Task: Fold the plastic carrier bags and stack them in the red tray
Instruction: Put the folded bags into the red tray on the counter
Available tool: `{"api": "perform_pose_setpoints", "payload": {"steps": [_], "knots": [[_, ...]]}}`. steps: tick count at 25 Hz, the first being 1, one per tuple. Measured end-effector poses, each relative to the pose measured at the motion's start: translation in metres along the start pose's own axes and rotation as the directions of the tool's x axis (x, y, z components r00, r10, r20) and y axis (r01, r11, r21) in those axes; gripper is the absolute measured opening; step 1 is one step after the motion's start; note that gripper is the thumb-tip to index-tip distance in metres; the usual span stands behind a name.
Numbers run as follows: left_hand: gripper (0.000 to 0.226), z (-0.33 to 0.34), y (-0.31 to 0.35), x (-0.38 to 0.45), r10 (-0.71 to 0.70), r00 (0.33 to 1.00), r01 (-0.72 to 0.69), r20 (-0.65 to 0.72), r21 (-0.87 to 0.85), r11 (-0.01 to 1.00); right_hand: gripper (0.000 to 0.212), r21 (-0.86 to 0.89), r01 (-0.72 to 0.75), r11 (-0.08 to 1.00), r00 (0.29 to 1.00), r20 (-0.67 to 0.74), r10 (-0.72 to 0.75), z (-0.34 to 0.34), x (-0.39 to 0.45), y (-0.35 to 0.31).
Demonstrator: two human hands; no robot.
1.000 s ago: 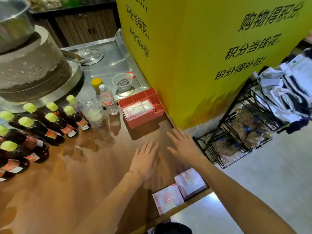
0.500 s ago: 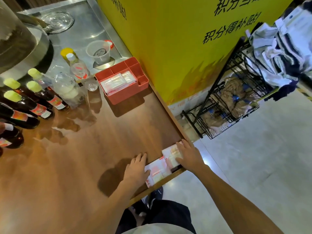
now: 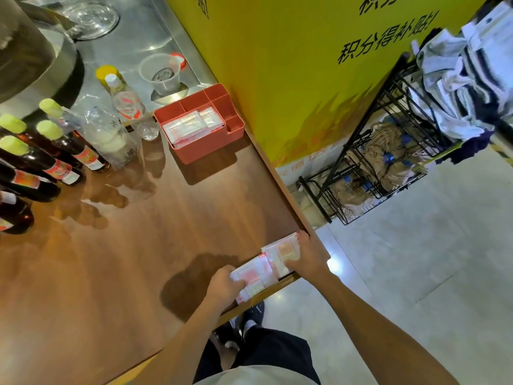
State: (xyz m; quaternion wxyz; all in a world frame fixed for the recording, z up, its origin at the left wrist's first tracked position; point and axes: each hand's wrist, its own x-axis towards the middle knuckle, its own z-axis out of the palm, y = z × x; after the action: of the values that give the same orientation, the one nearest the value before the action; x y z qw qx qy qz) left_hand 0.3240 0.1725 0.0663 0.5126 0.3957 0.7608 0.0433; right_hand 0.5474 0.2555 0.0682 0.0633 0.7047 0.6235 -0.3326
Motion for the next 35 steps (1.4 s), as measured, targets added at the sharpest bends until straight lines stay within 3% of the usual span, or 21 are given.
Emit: {"api": "perform_pose_setpoints", "payload": {"steps": [2,4,8,13,20,24,30,35], "knots": [[0.017,-0.004,0.001,-0.003,-0.031,0.999,0.037,0.032,-0.216,0.976,0.058,0.124,-0.013,0.992,1.000,0.024,0.011,-0.004,0.003,0.002],[0.018,-0.015,0.005,-0.008,-0.010,1.000,0.020,0.029,-0.368,0.930,0.036,0.228,0.001,0.974,0.998,0.067,-0.016,-0.009,0.009,0.005],[0.022,-0.059,0.018,-0.012,0.048,0.999,-0.034,0.009,-0.568,0.822,0.018,0.409,0.135,0.903,0.979,0.084,-0.184,-0.034,0.019,-0.015],[0.026,-0.136,0.042,-0.007,0.146,0.977,-0.214,-0.156,-0.724,0.656,0.020,0.591,0.233,0.773,0.962,-0.024,-0.272,-0.079,0.044,-0.092],[0.028,-0.234,0.071,0.015,0.065,0.942,-0.316,-0.329,-0.807,0.499,0.033,0.707,0.301,0.640,0.949,-0.156,-0.274,-0.136,0.093,-0.209],[0.029,-0.271,0.080,0.038,0.024,0.925,-0.346,-0.380,-0.814,0.467,0.035,0.693,0.326,0.643,0.945,-0.216,-0.246,-0.151,0.124,-0.260],[0.029,-0.298,0.091,0.085,-0.025,0.936,-0.303,-0.350,-0.842,0.446,0.048,0.685,0.277,0.674,0.961,-0.206,-0.186,-0.153,0.183,-0.313],[0.028,-0.301,0.086,0.120,-0.060,0.944,-0.266,-0.325,-0.855,0.446,0.040,0.590,0.270,0.761,0.960,-0.230,-0.162,-0.136,0.224,-0.328]]}}
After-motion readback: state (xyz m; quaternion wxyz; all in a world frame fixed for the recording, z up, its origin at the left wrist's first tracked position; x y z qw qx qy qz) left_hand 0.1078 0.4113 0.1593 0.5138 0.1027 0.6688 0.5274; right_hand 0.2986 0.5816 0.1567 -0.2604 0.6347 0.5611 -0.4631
